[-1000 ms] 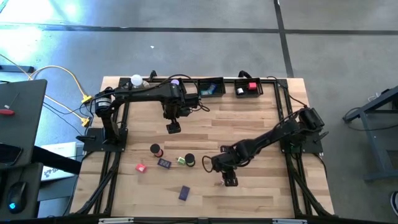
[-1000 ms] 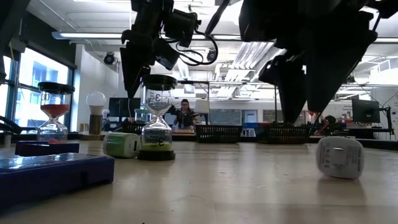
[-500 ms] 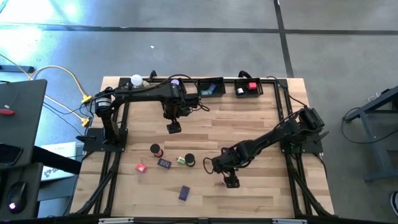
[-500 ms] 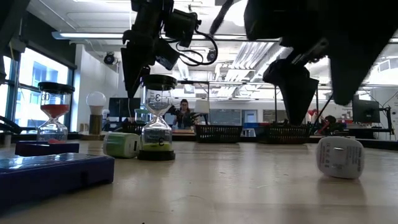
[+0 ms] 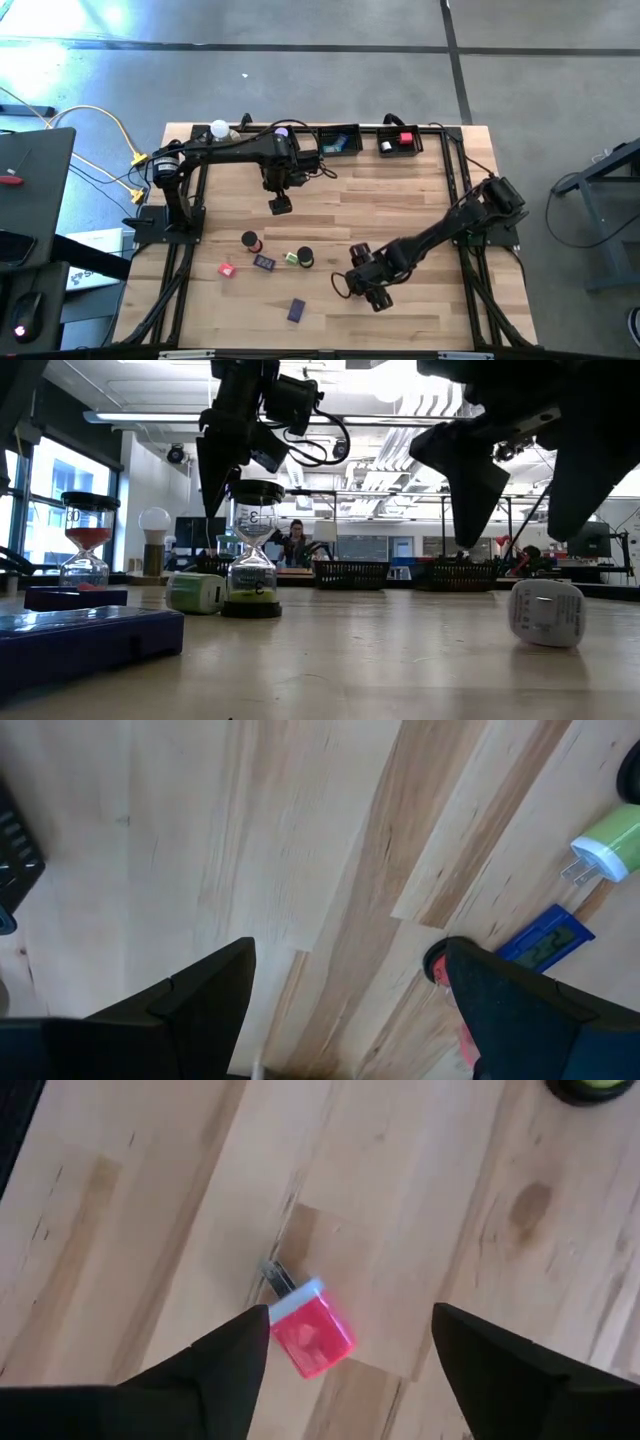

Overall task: Pick & Place Office items
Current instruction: Put the pink white charger adapter into the right black bin

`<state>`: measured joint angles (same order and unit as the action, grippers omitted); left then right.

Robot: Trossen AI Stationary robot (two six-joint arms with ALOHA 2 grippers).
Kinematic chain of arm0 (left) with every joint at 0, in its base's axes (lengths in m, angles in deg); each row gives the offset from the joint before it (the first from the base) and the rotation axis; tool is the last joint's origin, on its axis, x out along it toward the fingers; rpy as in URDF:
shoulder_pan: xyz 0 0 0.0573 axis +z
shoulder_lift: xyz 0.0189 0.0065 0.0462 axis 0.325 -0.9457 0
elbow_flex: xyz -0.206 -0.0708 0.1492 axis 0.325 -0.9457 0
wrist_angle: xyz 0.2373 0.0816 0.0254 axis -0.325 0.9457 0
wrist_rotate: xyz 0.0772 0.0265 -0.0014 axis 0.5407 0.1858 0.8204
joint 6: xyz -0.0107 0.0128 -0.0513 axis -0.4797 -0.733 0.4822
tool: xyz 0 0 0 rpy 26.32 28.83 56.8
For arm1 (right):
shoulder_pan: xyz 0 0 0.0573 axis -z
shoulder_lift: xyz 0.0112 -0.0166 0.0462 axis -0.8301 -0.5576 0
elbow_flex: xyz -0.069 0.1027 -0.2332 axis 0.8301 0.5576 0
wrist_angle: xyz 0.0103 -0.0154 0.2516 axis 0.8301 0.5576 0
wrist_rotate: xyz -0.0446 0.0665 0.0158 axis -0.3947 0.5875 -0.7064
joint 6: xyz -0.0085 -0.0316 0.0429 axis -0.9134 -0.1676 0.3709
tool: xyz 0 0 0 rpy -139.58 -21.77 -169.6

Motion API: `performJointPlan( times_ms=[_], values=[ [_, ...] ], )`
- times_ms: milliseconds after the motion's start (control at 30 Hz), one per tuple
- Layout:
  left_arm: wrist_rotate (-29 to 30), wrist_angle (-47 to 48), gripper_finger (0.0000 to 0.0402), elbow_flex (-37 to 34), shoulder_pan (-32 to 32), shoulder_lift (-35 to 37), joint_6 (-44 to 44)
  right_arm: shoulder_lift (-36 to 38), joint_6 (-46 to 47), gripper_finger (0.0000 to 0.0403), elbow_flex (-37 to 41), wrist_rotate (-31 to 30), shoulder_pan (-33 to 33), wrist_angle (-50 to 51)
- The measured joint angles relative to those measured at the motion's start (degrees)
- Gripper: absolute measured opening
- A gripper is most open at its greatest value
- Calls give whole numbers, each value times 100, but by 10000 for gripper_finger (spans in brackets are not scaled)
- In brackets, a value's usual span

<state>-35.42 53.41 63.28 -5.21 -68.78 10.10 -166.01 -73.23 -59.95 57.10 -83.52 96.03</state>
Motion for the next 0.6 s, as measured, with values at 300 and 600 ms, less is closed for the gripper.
performJointPlan(
  times_ms=[300,600],
  values=[
    [0,0,319,1,0,-2,143,-157,-30,252,1,143,-126,-118],
    [-2,8,319,1,-7,-2,220,-151,20,252,174,142,-202,-217]
  ],
)
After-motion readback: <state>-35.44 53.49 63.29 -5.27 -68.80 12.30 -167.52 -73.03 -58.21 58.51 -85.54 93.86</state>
